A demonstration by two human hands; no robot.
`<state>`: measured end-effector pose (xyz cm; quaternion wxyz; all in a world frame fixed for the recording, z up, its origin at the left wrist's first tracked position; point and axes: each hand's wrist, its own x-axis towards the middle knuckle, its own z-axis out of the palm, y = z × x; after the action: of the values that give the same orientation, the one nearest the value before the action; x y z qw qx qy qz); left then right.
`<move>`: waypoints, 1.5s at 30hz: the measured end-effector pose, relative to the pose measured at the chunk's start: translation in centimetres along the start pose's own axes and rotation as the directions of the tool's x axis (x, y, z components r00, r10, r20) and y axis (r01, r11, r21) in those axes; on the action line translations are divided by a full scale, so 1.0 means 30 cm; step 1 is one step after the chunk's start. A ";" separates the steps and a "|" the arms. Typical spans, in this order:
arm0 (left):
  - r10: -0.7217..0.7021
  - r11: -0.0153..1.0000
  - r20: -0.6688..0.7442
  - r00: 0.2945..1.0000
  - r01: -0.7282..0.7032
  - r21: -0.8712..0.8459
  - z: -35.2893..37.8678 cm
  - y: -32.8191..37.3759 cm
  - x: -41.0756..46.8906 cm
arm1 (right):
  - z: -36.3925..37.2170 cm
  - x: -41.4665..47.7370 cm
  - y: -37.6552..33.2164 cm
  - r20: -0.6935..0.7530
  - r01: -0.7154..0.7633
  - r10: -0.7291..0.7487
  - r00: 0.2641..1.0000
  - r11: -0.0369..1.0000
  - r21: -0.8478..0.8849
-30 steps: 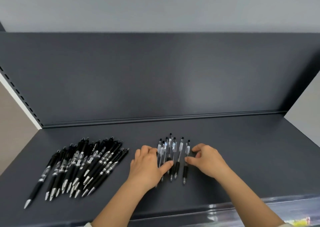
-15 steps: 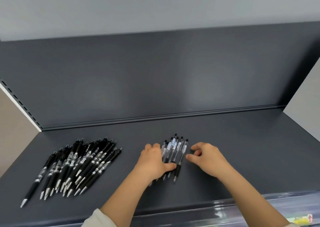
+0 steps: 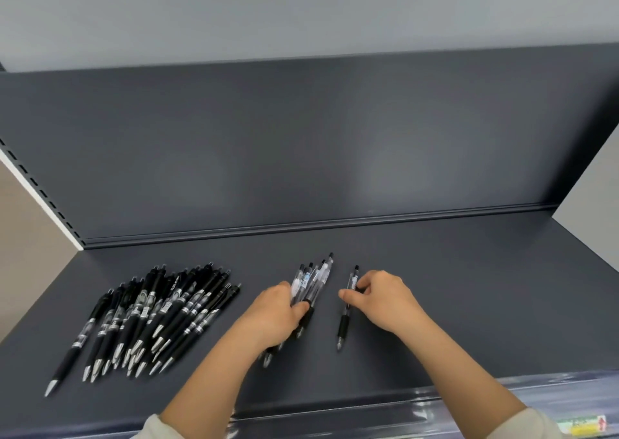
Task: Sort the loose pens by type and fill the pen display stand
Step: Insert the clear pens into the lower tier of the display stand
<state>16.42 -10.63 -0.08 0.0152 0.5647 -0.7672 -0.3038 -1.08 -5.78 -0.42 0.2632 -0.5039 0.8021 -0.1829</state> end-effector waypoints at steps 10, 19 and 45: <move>-0.003 0.997 -0.061 0.998 0.008 0.079 -0.016 -0.053 -0.022 | 0.023 0.026 -0.090 0.025 -0.056 0.059 0.998 0.992 -0.117; -0.052 0.958 -0.274 0.960 -0.029 -0.285 -0.094 -0.142 -0.083 | 0.086 0.050 -0.160 0.028 -0.050 0.054 0.998 0.990 -0.133; -0.050 0.793 -0.196 0.979 -0.080 -0.604 -0.075 -0.230 -0.115 | 0.057 -0.020 -0.150 0.150 -0.079 -0.032 0.988 0.733 0.675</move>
<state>24.40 -9.85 -0.46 0.2762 0.5515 -0.6274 -0.4753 3.37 -7.19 0.90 0.4913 -0.3753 0.6638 -0.4208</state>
